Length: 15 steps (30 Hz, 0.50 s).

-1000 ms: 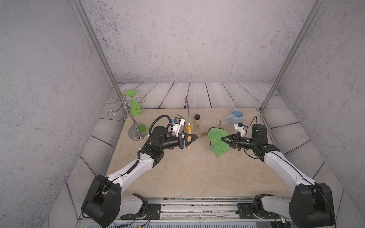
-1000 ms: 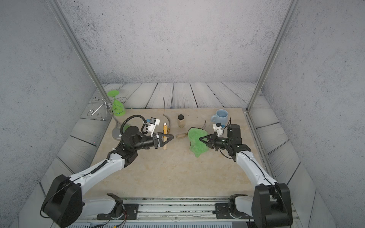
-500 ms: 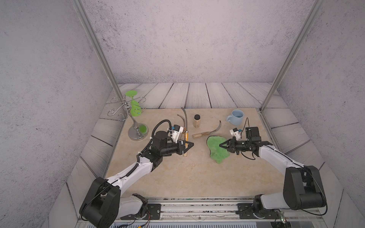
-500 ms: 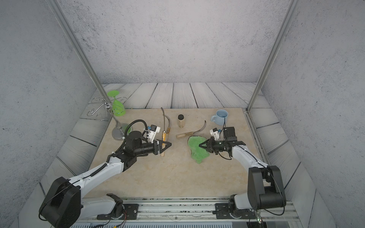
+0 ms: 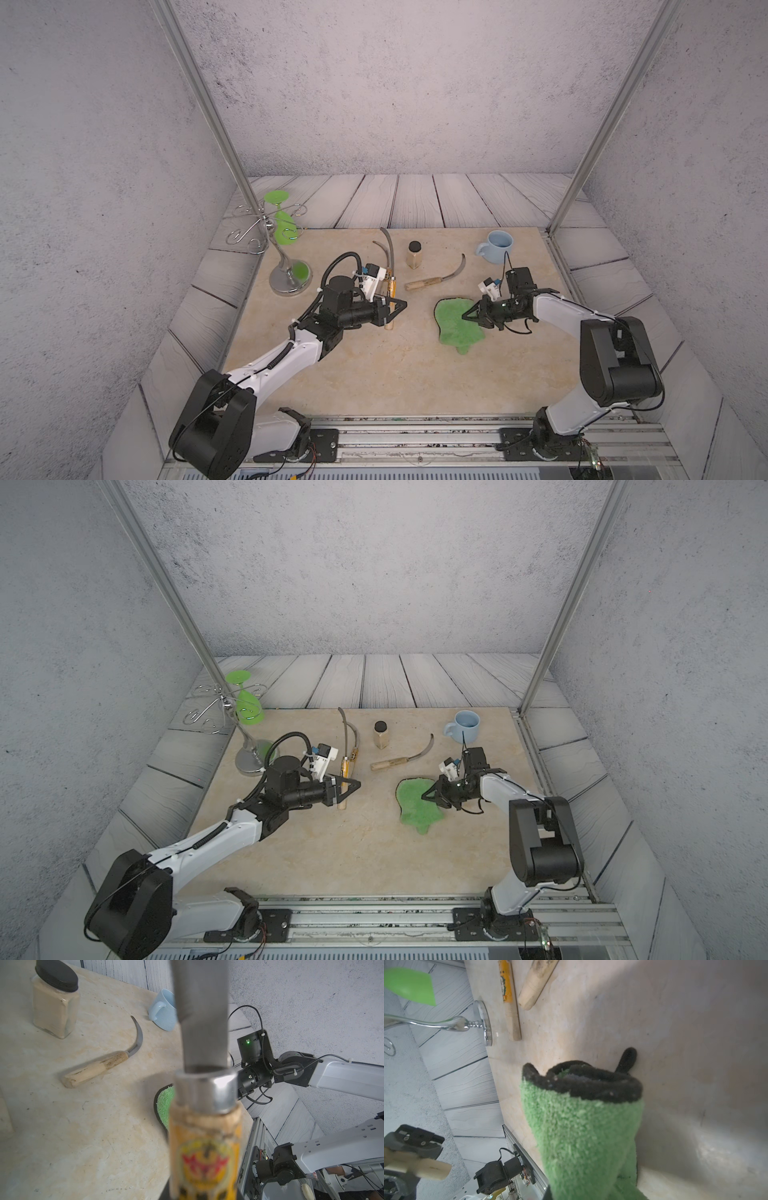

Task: Wipe small sickles with rags
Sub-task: Place the rag at the center of the board.

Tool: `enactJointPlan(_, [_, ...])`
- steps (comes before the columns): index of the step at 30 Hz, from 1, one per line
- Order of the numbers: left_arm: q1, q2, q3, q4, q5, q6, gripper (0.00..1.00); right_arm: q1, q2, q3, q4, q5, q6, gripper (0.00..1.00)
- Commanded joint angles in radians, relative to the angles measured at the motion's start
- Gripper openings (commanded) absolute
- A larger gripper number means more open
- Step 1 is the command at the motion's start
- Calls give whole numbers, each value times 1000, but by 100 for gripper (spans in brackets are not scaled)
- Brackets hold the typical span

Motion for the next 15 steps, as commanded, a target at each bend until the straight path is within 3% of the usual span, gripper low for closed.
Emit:
enactJointPlan(1, [3, -1, -3, -11, -13, 42, 0, -3, 25, 42, -78, 110, -49, 27])
enactJointPlan(7, [4, -13, 3, -114, -65, 91, 0, -3, -16, 80, -191, 336, -99, 50])
enactJointPlan(15, [18, -2, 2, -225, -141, 122, 0, -3, -145, 83, -271, 472, -103, 65])
